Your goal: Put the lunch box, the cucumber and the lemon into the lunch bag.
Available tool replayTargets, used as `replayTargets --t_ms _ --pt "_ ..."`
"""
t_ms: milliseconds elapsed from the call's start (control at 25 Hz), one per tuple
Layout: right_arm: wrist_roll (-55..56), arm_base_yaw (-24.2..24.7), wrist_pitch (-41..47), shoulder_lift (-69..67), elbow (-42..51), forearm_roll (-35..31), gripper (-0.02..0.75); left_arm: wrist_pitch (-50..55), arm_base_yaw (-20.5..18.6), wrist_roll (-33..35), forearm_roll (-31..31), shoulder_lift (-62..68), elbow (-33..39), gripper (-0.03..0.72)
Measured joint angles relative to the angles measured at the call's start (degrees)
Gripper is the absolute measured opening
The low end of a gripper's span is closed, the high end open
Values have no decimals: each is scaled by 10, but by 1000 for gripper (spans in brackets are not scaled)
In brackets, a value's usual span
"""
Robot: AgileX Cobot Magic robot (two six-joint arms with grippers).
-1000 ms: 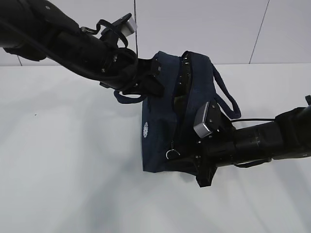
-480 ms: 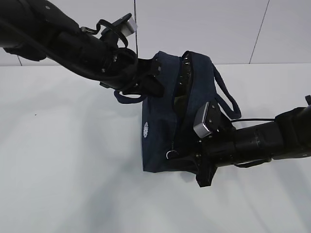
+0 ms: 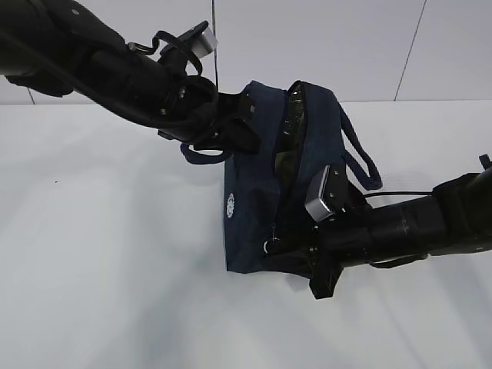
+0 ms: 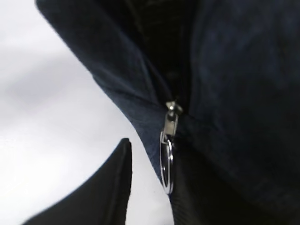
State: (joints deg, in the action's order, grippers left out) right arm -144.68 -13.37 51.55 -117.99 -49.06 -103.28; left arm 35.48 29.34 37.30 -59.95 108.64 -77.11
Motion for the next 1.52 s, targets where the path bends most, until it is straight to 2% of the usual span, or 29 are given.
replayTargets --t_ms 880,1160,1520 --pt "0 0 6 -1 -8 -2 203 0 0 0 0 0 0 -3" --pt "0 0 5 -2 -10 -2 83 0 0 0 0 0 -2 -2" --pt "0 0 1 -2 -10 -2 1 0 0 0 0 0 -2 -3"
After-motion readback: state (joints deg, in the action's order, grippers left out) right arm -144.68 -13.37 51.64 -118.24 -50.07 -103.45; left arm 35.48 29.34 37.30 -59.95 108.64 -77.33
